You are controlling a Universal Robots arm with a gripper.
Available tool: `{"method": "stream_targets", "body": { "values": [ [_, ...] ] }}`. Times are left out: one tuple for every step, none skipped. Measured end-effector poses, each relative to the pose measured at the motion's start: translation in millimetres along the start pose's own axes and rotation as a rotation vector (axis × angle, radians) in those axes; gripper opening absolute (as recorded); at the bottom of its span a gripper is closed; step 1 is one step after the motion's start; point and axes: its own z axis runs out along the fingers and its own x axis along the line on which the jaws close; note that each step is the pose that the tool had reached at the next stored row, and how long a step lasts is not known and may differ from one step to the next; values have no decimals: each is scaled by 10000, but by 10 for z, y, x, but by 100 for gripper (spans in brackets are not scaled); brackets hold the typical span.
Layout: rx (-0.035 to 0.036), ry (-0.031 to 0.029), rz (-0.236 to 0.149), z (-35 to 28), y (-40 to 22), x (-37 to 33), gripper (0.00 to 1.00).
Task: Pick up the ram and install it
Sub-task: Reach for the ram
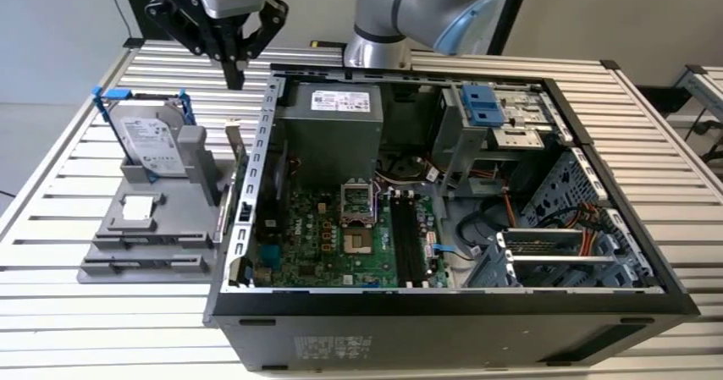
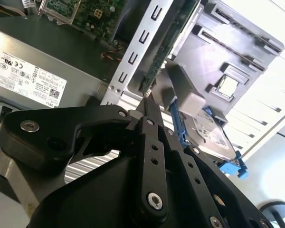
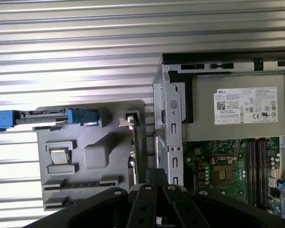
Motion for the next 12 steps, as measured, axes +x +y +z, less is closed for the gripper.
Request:
{"method": "stream_targets", "body": {
  "values": [
    [1,-1,0,0,-1,14,0],
    [3,-1,0,0,-1,28,0],
    [5,-1,0,-1,-2,43,0],
    [6,-1,-1,-1,-3,57,0],
    [8,-1,-1,-1,-4,70,0],
    [9,-2,-1,-1,-4,84,0],
    [11,-1,-1,-2,-5,98,0],
    [12,-2,-1,-2,-6,112,0],
    [14,-2,0,-2,-7,127,0],
    [16,-2,-1,-3,-7,141,0],
    [17,-2,0,-3,-8,155,0],
    [18,-2,0,-3,-9,169,0]
  ]
}}
